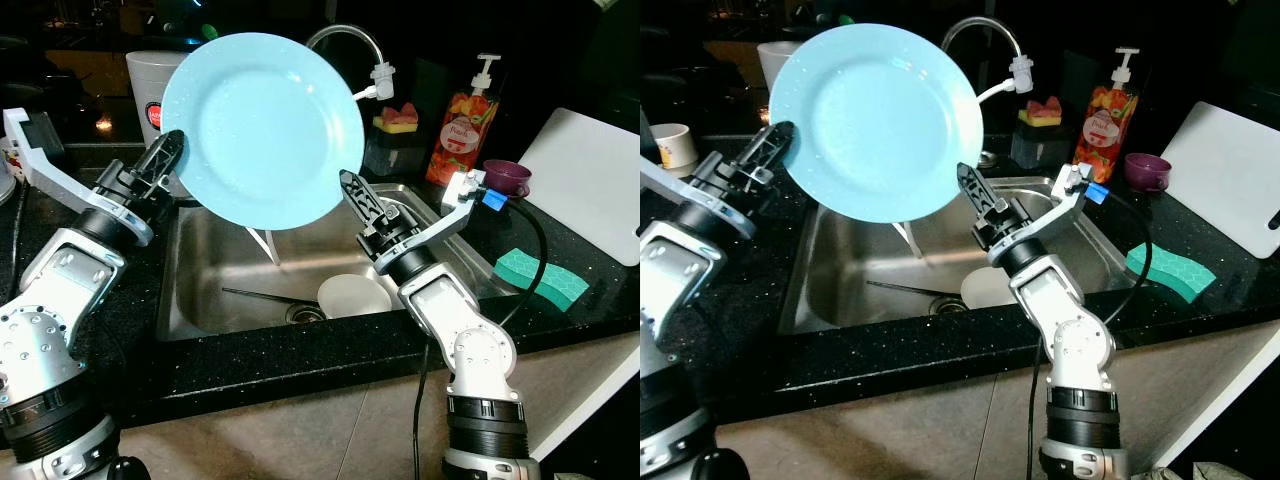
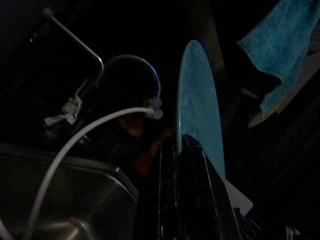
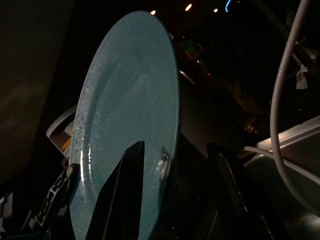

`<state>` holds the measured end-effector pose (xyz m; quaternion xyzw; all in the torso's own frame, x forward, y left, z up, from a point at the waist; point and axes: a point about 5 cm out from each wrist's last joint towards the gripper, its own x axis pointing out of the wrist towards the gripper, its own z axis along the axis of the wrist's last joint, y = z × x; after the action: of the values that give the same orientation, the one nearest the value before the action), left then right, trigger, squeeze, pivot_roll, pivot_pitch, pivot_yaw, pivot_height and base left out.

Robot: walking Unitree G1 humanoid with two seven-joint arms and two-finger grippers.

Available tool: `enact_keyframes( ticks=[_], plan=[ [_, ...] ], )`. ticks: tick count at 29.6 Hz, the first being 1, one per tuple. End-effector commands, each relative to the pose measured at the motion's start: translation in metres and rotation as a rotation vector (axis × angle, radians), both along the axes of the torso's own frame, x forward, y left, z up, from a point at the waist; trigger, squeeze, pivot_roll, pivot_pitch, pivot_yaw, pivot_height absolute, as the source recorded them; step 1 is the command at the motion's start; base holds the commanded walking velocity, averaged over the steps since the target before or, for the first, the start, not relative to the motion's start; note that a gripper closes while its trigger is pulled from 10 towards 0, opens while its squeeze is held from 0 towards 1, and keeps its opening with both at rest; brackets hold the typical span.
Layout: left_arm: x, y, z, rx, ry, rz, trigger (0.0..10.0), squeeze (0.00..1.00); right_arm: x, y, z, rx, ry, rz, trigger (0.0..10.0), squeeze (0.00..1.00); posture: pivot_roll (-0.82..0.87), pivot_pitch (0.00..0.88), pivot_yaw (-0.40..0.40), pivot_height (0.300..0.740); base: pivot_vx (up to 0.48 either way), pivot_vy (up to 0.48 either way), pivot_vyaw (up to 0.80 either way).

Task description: Kitchen organization

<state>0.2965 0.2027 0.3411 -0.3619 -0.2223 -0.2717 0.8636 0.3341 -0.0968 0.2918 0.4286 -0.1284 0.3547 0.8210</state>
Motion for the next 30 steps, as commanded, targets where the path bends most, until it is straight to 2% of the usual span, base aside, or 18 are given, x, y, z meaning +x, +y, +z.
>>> enact_keyframes(
  ticks=[1, 2, 3, 17, 18, 19, 20, 23, 24, 28, 29, 30],
  plan=[
    [-0.004, -0.009, 0.0, 0.016, -0.022, -0.043, 10.0, 0.0, -0.004, 0.005, 0.005, 0.003, -0.032, 0.031, 7.6, 0.0, 0.1, 0.091, -0.084, 0.74, 0.0, 0.0, 0.0],
    [-0.004, -0.011, -0.001, 0.022, -0.022, -0.052, 10.0, 0.0, -0.004, 0.006, 0.005, 0.001, -0.033, 0.034, 7.6, 0.0, 0.1, 0.091, -0.084, 0.74, 0.0, 0.0, 0.0],
    [-0.004, -0.012, -0.001, 0.027, -0.021, -0.056, 10.0, 0.0, -0.004, 0.006, 0.005, 0.003, -0.034, 0.035, 0.0, 0.0, 0.1, 0.091, -0.084, 0.74, 0.0, 0.0, 0.0],
    [0.004, -0.014, -0.008, 0.075, 0.035, 0.012, 10.0, 0.0, -0.007, 0.006, 0.006, 0.03, -0.056, 0.054, 0.0, 0.0, 0.1, 0.083, -0.083, 0.74, 0.0, 0.0, 0.0],
    [0.004, -0.014, -0.008, 0.079, 0.038, 0.015, 10.0, 0.05, -0.007, 0.006, 0.006, 0.031, -0.056, 0.054, 0.0, 0.0, 0.1, 0.083, -0.083, 0.74, 0.0, 0.0, 0.0],
    [0.005, -0.015, -0.009, 0.081, 0.039, 0.014, 10.0, 0.69, -0.007, 0.006, 0.006, 0.031, -0.057, 0.054, 0.0, 0.0, 0.1, 0.083, -0.083, 0.74, 0.0, 0.0, 0.0],
    [0.005, -0.015, -0.01, 0.096, 0.047, 0.023, 10.0, 1.0, -0.007, 0.006, 0.006, 0.03, -0.057, 0.054, 0.0, 0.0, 0.1, 0.083, -0.083, 0.74, 0.0, 0.0, 0.0],
    [0.006, -0.015, -0.013, 0.103, 0.067, 0.039, 10.0, 1.0, -0.006, 0.006, 0.005, 0.021, -0.054, 0.051, 0.0, 0.0, 0.1, 0.083, -0.083, 0.74, 0.0, 0.0, 0.0],
    [0.009, -0.01, -0.018, 0.087, 0.097, 0.068, 10.0, 0.0, -0.001, 0.004, 0.001, 0.014, -0.026, 0.013, 10.0, 0.0, 0.1, 0.083, -0.083, 0.74, 0.0, 0.0, 0.0],
    [0.012, -0.005, -0.025, 0.083, 0.135, 0.1, 10.0, 0.0, 0.008, -0.002, -0.003, 0.005, 0.016, -0.082, 10.0, 0.0, 0.1, 0.083, -0.083, 0.74, 0.0, 0.0, 0.0],
    [0.015, 0.002, -0.033, 0.072, 0.177, 0.143, 10.0, 0.0, 0.02, -0.008, -0.013, -0.043, 0.085, -0.185, 10.0, 0.0, 0.1, 0.083, -0.083, 0.74, 0.0, 0.0, 0.0],
    [0.015, 0.002, -0.033, 0.072, 0.177, 0.143, 10.0, 0.0, 0.02, -0.008, -0.013, -0.043, 0.085, -0.185, 10.0, 0.0, 0.1, 0.083, -0.083, 0.74, 0.0, 0.0, 0.0]
  ],
)
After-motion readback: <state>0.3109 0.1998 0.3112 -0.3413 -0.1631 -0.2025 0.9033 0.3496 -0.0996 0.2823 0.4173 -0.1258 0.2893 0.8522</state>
